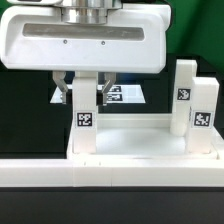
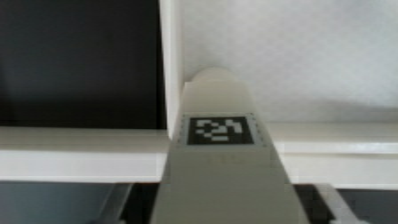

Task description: Assemble desk

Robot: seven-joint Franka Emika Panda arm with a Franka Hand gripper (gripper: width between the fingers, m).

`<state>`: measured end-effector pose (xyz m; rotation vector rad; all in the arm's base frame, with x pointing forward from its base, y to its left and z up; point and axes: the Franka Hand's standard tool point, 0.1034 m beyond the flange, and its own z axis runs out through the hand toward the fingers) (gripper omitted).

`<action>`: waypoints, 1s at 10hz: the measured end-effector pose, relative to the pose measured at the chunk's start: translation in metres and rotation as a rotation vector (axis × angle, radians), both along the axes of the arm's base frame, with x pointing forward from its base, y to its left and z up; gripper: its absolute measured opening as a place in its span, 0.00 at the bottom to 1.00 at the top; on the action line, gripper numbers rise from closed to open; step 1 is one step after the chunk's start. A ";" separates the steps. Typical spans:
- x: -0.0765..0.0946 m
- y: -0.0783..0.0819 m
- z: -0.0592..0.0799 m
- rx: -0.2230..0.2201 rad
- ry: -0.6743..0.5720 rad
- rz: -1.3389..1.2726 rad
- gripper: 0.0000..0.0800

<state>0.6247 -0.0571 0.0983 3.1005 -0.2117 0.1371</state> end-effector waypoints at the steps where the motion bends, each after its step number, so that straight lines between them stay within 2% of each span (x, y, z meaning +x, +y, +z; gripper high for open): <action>1: -0.002 -0.002 -0.001 0.010 0.005 -0.066 0.36; 7: -0.005 -0.004 0.000 0.019 0.012 -0.298 0.38; 8: -0.005 -0.004 -0.001 0.019 0.012 -0.298 0.50; 9: -0.005 -0.004 -0.001 0.019 0.012 -0.298 0.72; 10: -0.004 -0.003 0.003 0.022 0.006 -0.298 0.79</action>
Offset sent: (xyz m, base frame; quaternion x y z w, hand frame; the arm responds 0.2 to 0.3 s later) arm 0.0003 -0.0002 -0.0035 0.0099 0.0018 0.1991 0.9799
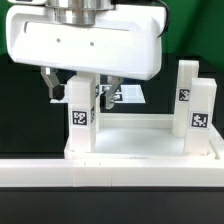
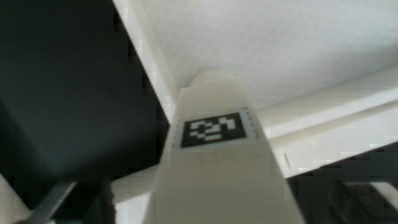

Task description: Assemble desk

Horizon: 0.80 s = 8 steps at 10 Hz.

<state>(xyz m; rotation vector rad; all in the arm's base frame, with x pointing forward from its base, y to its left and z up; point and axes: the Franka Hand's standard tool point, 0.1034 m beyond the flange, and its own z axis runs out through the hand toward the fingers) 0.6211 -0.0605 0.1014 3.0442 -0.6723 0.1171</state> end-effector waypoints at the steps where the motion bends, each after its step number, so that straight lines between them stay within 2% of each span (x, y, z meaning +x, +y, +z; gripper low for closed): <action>1: 0.000 0.003 0.007 0.006 -0.007 0.001 0.79; 3: -0.008 0.021 0.024 0.032 -0.022 -0.041 0.81; 4: -0.009 0.027 0.026 0.037 -0.024 -0.048 0.81; 5: -0.010 0.022 0.022 0.033 -0.019 -0.050 0.81; 8: -0.010 0.021 0.020 0.032 -0.016 -0.050 0.81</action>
Offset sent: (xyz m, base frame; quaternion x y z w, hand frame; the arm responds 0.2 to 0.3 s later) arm -0.0281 0.0264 0.0256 -0.0282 -0.0085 0.0831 0.9961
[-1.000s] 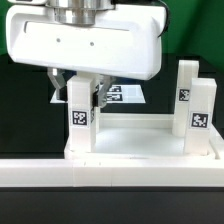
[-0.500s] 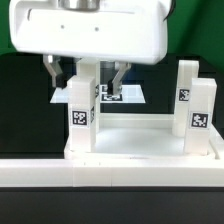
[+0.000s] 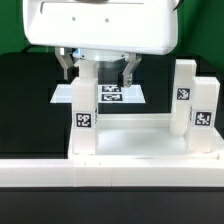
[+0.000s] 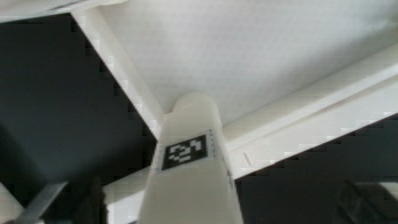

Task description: Assemble desk

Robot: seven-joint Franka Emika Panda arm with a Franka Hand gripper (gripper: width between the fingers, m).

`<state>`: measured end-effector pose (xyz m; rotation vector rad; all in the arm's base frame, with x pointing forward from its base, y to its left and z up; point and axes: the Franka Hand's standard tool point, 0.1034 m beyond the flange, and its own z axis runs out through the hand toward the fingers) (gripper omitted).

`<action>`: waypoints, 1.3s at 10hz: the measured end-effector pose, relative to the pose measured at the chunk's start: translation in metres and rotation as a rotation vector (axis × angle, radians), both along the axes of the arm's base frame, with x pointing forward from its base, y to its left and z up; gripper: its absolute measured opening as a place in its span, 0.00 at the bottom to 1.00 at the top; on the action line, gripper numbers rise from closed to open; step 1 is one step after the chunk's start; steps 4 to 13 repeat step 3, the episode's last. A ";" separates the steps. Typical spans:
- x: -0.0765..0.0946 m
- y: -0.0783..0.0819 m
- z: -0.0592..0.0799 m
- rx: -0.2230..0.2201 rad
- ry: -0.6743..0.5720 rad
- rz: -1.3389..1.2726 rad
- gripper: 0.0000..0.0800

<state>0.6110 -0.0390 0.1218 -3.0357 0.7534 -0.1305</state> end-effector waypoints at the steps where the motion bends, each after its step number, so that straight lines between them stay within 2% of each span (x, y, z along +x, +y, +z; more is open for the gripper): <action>1: 0.000 0.000 0.000 0.000 0.000 0.000 0.81; 13: 0.000 0.000 -0.001 0.000 0.001 0.000 0.81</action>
Offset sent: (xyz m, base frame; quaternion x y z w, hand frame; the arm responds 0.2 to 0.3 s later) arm 0.0000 0.0000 0.0000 0.0000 0.0000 0.0000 1.0000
